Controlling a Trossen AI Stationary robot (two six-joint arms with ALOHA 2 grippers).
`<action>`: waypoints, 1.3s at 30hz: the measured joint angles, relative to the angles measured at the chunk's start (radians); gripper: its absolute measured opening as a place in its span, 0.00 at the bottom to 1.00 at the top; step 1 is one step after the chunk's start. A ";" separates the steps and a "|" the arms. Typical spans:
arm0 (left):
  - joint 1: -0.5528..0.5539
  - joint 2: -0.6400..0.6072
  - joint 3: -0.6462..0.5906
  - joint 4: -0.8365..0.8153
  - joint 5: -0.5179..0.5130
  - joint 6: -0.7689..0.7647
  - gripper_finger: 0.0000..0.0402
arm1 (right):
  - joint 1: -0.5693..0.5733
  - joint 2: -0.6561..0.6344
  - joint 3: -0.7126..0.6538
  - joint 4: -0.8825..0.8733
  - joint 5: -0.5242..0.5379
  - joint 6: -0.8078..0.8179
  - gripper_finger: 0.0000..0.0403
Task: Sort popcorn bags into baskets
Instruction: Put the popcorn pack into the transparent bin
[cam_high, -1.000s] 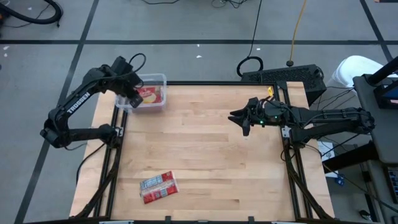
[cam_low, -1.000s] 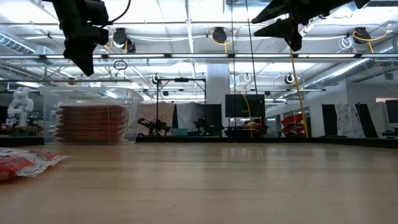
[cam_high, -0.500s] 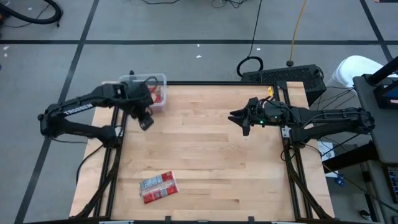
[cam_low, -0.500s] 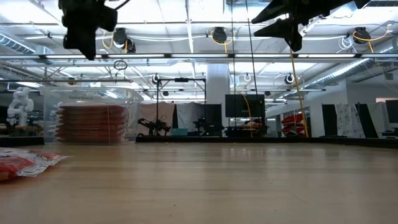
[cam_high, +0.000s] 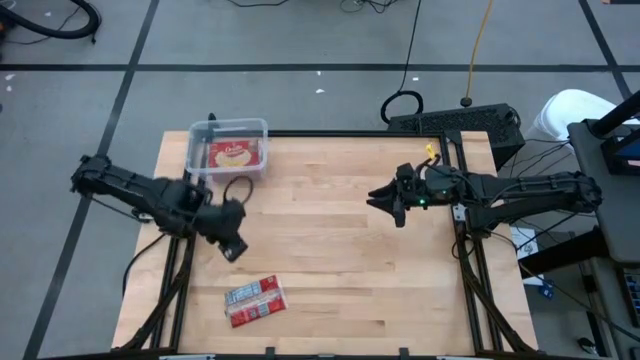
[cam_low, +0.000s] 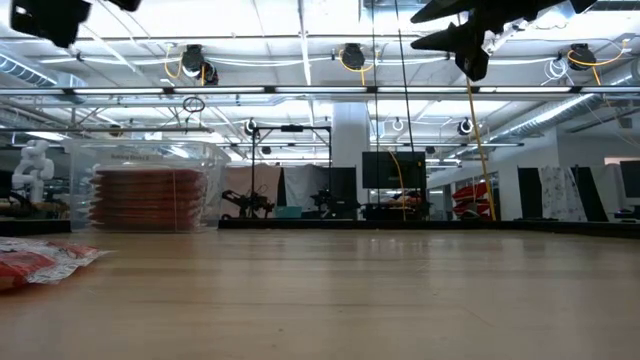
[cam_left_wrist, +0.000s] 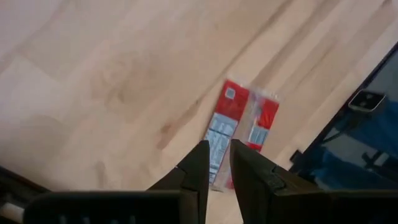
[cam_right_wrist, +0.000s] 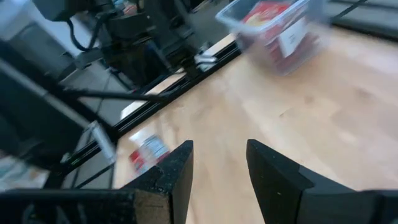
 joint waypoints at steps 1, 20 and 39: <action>-0.040 0.011 0.000 0.011 -0.018 -0.024 0.17 | 0.004 0.000 0.000 0.000 -0.014 0.000 0.36; -0.629 0.310 -0.008 0.196 -0.290 -0.078 0.51 | 0.137 0.000 0.000 0.000 -0.069 0.090 0.36; -0.692 0.247 -0.425 0.621 -0.221 -0.008 0.58 | 0.212 0.011 0.000 -0.010 -0.063 0.112 0.36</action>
